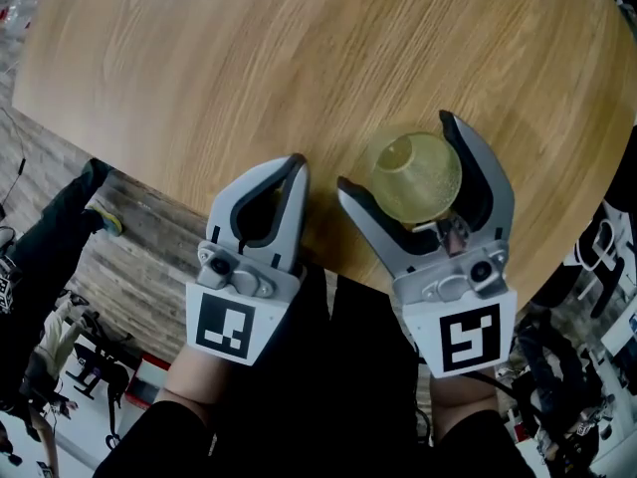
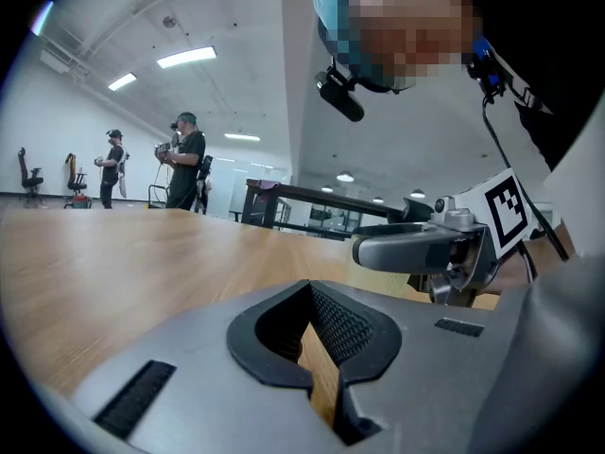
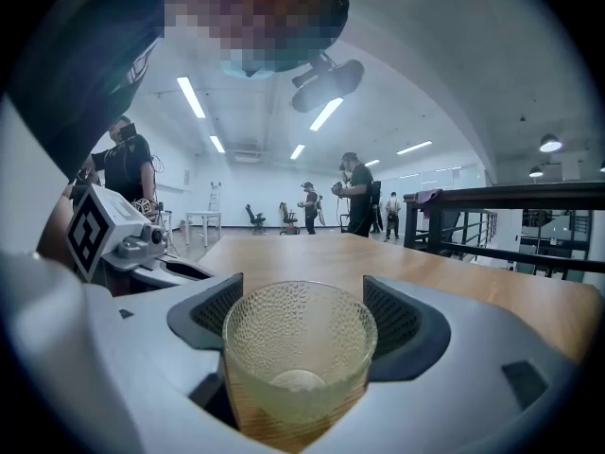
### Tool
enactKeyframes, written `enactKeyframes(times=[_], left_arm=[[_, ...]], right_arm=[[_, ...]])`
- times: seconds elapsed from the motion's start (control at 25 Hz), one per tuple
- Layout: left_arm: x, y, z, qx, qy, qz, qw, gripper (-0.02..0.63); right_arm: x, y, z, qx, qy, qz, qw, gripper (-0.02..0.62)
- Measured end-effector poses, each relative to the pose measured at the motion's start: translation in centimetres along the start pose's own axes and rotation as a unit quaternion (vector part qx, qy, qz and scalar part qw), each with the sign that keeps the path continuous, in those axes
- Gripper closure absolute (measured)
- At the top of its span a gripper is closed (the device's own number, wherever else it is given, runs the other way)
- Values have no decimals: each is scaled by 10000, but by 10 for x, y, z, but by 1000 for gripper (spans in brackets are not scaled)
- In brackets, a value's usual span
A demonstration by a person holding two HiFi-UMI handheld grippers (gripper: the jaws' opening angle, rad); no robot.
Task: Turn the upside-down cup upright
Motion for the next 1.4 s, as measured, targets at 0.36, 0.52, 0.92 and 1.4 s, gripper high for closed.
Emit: enactKeyframes(times=[0.36,0.52,0.92,1.4], left_arm=[[35,12,15,142,634,-1226,9903,461],[64,33,22,-132,1385,-1633,9767,332],[101,76,26,27,1852,-2157,9587,224],[109,91,25,128,1811,-2301,9561,288]], right_arm=[[42,-28,39,480,1187,14,9918,196],[52,-42,62,564,1324,160,9895,196],[37,-65,69,442,1139,689,9901,196],[45,-66,57,419,1282,681,9885,196]])
Point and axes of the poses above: the fingertips, and each gripper's own axes: y forward along the fingers, x to its right, z out of its top, the point moved 5 cm from there along -y, backward along the fingers, and after that the axes turned 13 degrees about -z, right-handed, at the moved point
